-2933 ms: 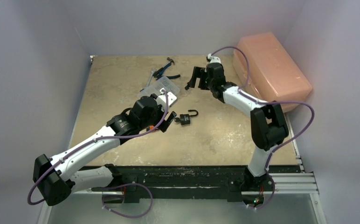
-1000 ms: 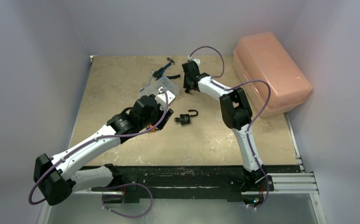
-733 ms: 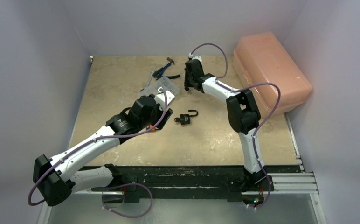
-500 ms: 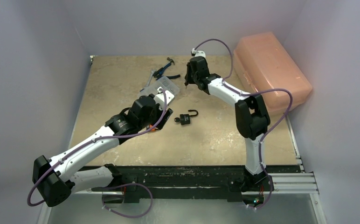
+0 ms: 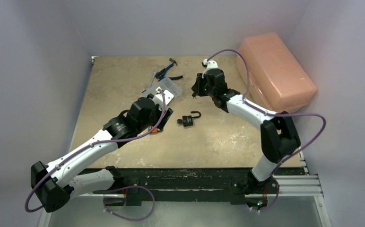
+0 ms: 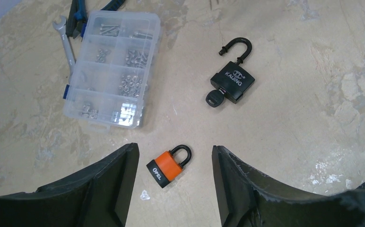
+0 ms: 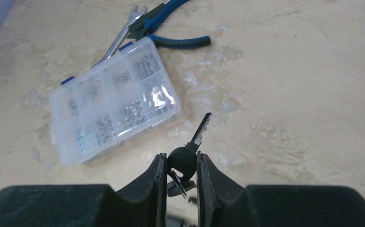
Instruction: Unlock with the key
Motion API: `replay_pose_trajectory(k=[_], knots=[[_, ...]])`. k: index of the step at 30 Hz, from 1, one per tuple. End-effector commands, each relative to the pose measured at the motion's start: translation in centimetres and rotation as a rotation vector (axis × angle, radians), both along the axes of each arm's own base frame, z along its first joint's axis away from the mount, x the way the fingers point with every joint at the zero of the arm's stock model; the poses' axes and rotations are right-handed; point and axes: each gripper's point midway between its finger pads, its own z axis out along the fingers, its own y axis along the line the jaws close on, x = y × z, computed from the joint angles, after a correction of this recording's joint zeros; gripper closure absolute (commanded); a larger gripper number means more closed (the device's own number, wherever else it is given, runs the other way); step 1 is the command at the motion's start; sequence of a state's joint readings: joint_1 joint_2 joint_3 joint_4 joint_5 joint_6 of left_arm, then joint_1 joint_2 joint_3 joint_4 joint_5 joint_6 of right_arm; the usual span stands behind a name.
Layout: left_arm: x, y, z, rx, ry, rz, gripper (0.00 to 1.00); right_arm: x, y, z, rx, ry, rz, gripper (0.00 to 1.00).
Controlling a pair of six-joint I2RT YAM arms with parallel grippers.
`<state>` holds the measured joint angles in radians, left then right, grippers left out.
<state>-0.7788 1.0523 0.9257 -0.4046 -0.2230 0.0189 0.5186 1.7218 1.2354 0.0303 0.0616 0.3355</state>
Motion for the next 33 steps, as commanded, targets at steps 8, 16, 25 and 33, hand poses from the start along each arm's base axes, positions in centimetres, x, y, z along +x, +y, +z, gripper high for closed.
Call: replay_pose_trajectory(k=[8, 16, 25, 33], knots=[[1.5, 1.8, 3.3, -0.066, -0.098, 0.148, 0.39, -8.5, 0.0, 6.9, 0.126, -0.292, 0.157, 1.00], [1.4, 2.1, 4.4, -0.109, -0.129, 0.163, 0.35, -13.0, -0.4, 8.3, 0.217, -0.489, 0.259, 1.00], [0.6, 0.3, 5.7, -0.223, -0.120, 0.088, 0.35, -17.5, 0.6, 9.2, 0.266, -0.713, 0.414, 1.00], [-1.3, -2.3, 8.4, -0.421, -0.104, -0.036, 0.35, -20.7, 3.3, 8.6, 0.242, -0.839, 0.557, 1.00]])
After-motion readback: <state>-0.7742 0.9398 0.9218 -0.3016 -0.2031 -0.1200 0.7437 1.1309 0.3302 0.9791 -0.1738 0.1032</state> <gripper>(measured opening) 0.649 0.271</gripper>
